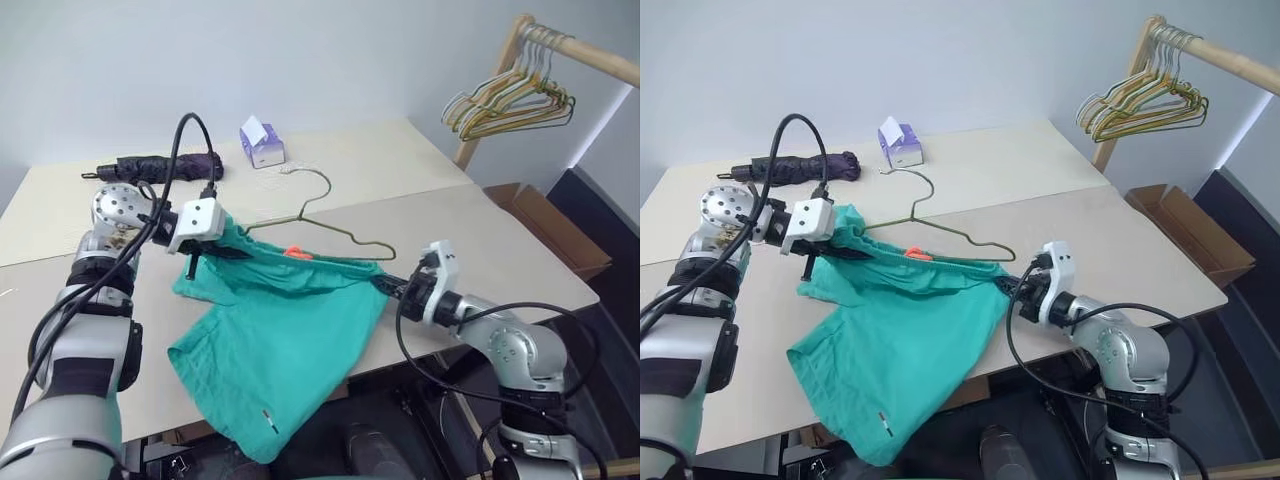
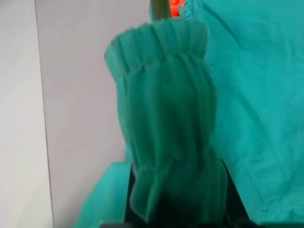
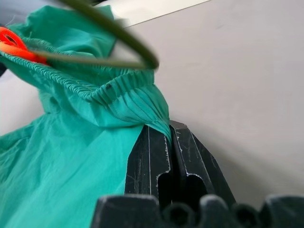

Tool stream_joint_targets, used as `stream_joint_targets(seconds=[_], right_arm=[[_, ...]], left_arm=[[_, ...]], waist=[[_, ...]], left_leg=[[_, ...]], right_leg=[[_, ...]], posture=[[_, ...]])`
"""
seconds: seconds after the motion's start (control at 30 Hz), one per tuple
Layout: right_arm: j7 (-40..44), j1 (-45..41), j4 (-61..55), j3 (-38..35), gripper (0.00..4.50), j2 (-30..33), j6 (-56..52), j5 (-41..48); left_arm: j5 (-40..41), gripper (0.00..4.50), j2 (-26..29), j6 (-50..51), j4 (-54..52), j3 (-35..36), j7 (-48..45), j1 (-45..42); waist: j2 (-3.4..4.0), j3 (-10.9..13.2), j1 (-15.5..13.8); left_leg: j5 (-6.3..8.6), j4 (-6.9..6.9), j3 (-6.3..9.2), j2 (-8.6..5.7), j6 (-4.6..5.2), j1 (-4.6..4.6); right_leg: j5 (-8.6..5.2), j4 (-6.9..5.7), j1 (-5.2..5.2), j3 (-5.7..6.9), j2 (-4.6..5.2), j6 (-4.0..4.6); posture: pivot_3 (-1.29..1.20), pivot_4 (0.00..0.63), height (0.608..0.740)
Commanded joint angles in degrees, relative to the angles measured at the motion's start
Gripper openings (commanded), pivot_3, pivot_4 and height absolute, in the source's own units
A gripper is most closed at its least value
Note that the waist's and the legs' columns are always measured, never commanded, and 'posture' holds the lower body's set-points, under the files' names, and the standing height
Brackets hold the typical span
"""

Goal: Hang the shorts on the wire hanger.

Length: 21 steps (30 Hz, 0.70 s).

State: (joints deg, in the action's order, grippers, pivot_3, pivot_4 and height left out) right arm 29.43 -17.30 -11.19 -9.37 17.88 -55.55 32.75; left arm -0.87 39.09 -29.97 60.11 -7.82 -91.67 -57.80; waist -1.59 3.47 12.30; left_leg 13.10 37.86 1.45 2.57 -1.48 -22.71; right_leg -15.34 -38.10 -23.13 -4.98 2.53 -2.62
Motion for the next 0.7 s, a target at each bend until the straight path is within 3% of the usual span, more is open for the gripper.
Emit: stream_joint_targets(seconds=[0.03,0.4,0.7], right_arm=[[-3.53,-0.29,2.61,-6.18,0.03,3.95,2.95,-2.22],[-8.22,1.78,8.68,-7.85,0.03,4.22,14.38,-6.29],[-7.15,5.56,9.61,-4.16,0.03,5.95,18.58,-6.27]], left_arm=[[-0.37,0.0,6.17,0.56,-0.96,1.44,0.34,0.18],[-3.58,0.0,15.5,0.72,-0.56,-1.93,-0.28,2.32],[2.08,0.0,14.0,5.74,-0.34,0.76,3.93,2.01]], waist=[[0.0,0.0,0.01],[0.0,0.0,-0.39],[0.0,0.0,-1.29]], left_leg=[[0.0,0.0,0.0,0.0,0.0,0.0],[0.0,0.0,-0.01,0.01,0.0,0.01],[0.0,0.0,-0.02,0.0,0.0,0.0]], right_leg=[[0.0,0.0,0.0,0.0,0.0,0.0],[0.0,0.0,0.0,-0.01,-0.01,0.0],[0.0,0.01,0.0,-0.01,0.0,-0.01]], posture=[[-0.14,0.023,0.74],[-0.11,0.029,0.74],[-0.11,0.029,0.74]])
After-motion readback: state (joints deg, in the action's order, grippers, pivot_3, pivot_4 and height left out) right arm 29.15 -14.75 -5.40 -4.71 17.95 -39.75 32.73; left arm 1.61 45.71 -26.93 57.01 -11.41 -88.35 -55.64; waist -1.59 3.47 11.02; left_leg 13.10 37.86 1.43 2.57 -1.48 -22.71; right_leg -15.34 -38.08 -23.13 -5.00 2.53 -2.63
